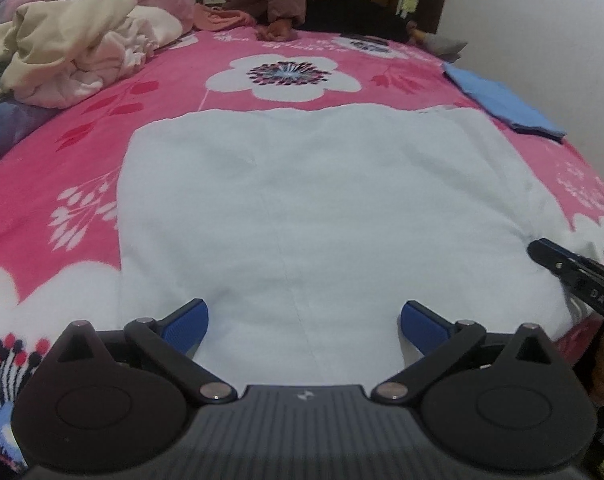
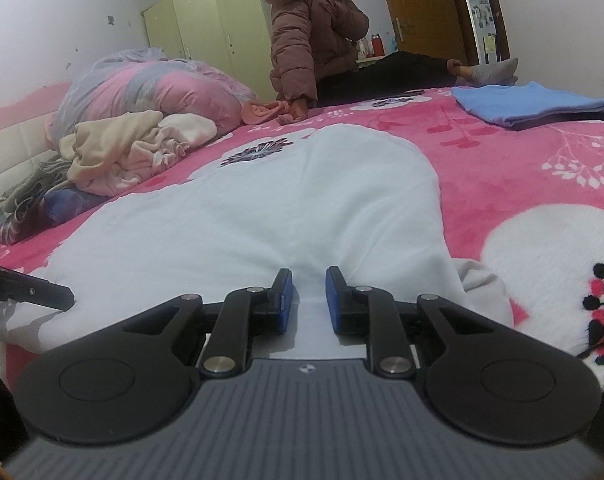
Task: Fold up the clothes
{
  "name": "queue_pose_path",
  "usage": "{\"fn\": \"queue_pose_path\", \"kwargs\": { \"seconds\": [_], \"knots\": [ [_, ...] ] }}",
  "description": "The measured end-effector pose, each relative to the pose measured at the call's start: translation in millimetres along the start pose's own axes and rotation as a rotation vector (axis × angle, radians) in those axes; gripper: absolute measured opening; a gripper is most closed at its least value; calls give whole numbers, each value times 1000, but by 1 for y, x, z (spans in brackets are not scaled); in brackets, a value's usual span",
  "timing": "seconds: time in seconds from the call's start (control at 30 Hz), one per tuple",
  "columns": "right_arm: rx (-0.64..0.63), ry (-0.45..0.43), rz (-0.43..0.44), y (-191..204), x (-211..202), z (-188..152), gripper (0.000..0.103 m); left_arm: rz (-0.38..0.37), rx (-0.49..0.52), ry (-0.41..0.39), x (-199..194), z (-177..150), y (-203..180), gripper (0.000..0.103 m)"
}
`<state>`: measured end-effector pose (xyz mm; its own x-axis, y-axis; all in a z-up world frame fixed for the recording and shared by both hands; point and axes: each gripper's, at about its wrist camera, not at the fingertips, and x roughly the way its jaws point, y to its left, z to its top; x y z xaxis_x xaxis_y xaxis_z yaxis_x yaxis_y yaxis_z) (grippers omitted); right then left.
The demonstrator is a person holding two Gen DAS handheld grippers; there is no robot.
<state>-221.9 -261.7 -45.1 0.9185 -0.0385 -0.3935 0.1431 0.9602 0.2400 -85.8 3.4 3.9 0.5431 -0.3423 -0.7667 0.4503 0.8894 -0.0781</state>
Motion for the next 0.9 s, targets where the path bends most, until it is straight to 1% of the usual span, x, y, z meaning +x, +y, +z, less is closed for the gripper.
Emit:
{"fn": "queue_pose_path", "kwargs": {
  "seconds": [0.13,0.3,0.5,0.7,0.9],
  "knots": [
    [-1,0,-1,1,0,0,18,57,-12,48,3,6,-6,103],
    [-2,-1,-2,0,1,0,18,92,-22,67,4,6,-10,103],
    [-4,-2,-3,1,0,0,18,108,-44,99,5,10,-10,103],
    [-8,-3,-4,1,1,0,18,118,-46,119,6,11,-13,103],
    [-17,-4,-6,3,1,0,21,104,-43,141,8,14,-11,103]
  ]
}}
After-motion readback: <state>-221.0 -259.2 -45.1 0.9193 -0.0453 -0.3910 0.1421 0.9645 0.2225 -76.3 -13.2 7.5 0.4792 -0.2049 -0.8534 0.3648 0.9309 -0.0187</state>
